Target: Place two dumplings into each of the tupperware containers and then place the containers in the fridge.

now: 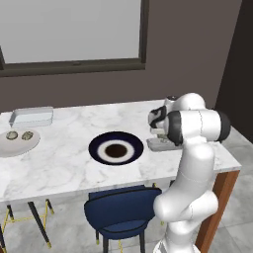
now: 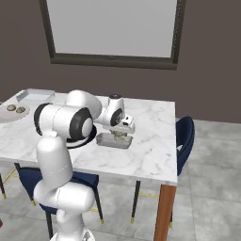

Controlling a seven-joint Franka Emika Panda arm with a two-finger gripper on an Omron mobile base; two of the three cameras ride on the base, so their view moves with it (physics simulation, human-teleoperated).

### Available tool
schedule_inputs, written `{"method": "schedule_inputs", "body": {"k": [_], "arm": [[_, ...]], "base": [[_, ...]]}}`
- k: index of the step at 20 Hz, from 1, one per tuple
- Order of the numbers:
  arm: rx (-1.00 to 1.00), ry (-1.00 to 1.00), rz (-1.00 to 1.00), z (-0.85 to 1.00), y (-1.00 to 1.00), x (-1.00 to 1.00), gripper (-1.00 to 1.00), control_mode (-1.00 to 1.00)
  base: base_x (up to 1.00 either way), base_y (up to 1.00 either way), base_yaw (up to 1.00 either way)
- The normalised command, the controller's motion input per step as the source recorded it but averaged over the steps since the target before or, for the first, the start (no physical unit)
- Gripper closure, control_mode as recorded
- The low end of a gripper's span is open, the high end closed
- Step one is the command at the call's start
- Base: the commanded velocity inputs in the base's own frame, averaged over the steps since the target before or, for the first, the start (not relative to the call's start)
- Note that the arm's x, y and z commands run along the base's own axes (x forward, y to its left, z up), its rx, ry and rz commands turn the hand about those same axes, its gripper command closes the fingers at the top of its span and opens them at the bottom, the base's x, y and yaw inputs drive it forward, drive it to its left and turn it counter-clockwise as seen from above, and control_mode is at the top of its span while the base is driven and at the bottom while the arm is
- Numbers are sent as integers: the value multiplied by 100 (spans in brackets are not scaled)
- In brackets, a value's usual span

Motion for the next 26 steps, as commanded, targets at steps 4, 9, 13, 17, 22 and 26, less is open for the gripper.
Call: {"method": "schedule_inputs", "body": {"k": [4,9,13,17,22,26], "arm": [[5,-11,0,-5,-31,-75,100,-100],[4,-8,0,-14,4,-13,100,-100],[0,-1,0,-13,25,3,100,-100],[0,0,0,1,6,-24,100,-100],[0,0,0,14,8,-66,100,-100],[-5,0,0,0,87,26,-100,-100]], "base": [[0,0,0],[0,0,0],[0,0,0],[0,0,0],[0,0,0],[0,0,0]]}}
